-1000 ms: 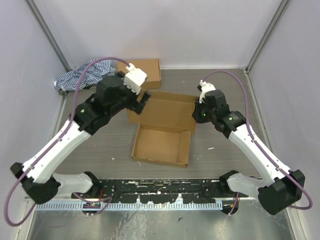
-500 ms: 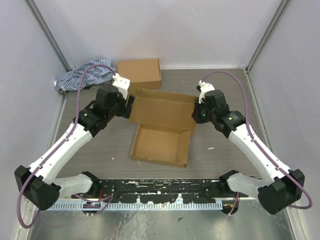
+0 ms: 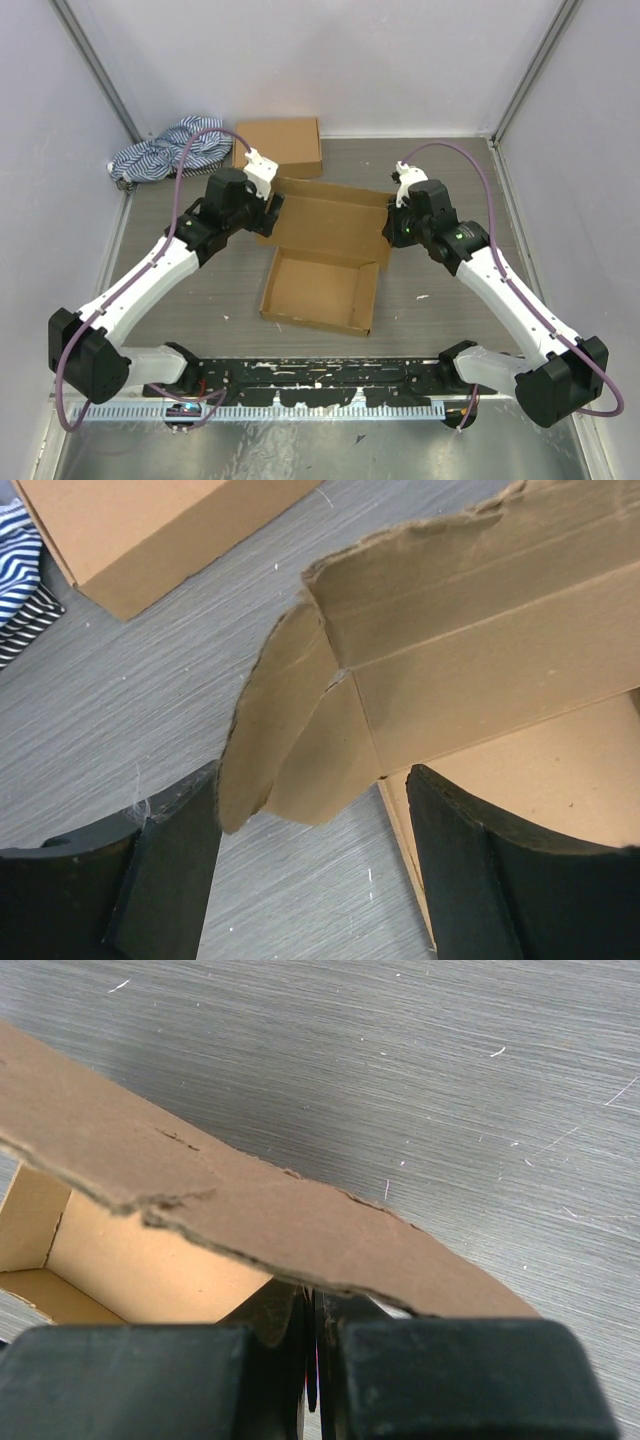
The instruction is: Fold the paper box
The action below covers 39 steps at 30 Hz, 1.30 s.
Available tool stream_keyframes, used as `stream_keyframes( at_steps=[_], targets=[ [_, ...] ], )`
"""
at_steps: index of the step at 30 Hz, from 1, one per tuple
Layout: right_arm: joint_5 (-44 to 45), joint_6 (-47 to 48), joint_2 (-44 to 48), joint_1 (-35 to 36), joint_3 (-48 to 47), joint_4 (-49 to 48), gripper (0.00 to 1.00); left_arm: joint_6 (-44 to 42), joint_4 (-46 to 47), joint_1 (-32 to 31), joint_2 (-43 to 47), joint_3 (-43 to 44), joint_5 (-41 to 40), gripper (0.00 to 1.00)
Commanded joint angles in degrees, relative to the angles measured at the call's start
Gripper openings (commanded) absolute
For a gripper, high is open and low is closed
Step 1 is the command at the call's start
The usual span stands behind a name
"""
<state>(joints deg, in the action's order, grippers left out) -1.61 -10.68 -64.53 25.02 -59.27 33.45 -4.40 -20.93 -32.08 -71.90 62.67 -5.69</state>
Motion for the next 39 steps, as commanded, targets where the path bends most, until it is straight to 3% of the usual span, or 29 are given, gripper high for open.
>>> stream_keyframes(
  at_steps=[1, 5, 8, 10, 11, 16, 22, 25, 28, 32, 34, 39],
  targets=[
    [-1.03, 0.33, 0.21, 0.27, -1.37, -2.47, 0.01, -0.54, 1.29, 0.48, -2.69, 0.97, 2.26, 0.75],
    [-1.19, 0.28, -0.11, 0.26, -1.44, -2.36, 0.01, 0.14, 1.32, 0.51, -1.44, 0.86, 2.83, 0.62],
    [-1.14, 0.23, -0.22, 0.22, -1.53, -2.24, 0.01, 0.02, 0.68, 0.52, 0.08, 1.16, 1.99, 0.62],
    [-1.03, 0.12, -0.23, 0.21, -1.62, -2.17, 0.01, -0.29, 0.11, 0.52, 1.22, 1.49, 0.47, 0.76],
    [-1.11, 0.1, -0.16, 0.22, -1.63, -2.12, 0.01, -0.61, -0.22, 0.52, 1.5, 1.71, 0.23, 0.78],
    [-1.57, -0.03, -0.35, 0.27, -1.46, -2.27, 0.02, -1.23, -0.32, 0.52, 1.84, 1.92, 2.73, 0.66],
    [-2.78, 0.37, 0.51, 0.21, -1.79, -1.87, 0.01, -3.93, 0.11, 0.72, -1.84, 3.55, -0.41, 0.69],
    [-3.11, 0.53, 0.84, 0.21, -1.86, -1.63, 0.01, -4.85, -0.39, 1.42, -3.16, 4.75, 1.78, 0.68],
    [-2.97, 0.46, 0.74, 0.25, -1.82, -1.72, 0.01, -4.92, -1.91, 1.66, -3.59, 6.23, 3.78, 0.56],
    [-3.31, 0.32, -0.08, 0.21, -2.04, -1.56, 0.01, -4.29, -3.7, 1.66, -2.99, 6.7, 5.74, 0.23],
    [-3.32, 0.24, -0.35, 0.21, -2.2, -1.36, 0.01, -3.94, -4.19, 1.66, -2.11, 6.42, 6.06, 0.11],
    [-3.29, 0.12, -0.51, 0.21, -2.43, -1.55, 0.01, -2.15, -4.12, 1.67, 1.52, 5.5, 7.63, 0.04]
  ],
)
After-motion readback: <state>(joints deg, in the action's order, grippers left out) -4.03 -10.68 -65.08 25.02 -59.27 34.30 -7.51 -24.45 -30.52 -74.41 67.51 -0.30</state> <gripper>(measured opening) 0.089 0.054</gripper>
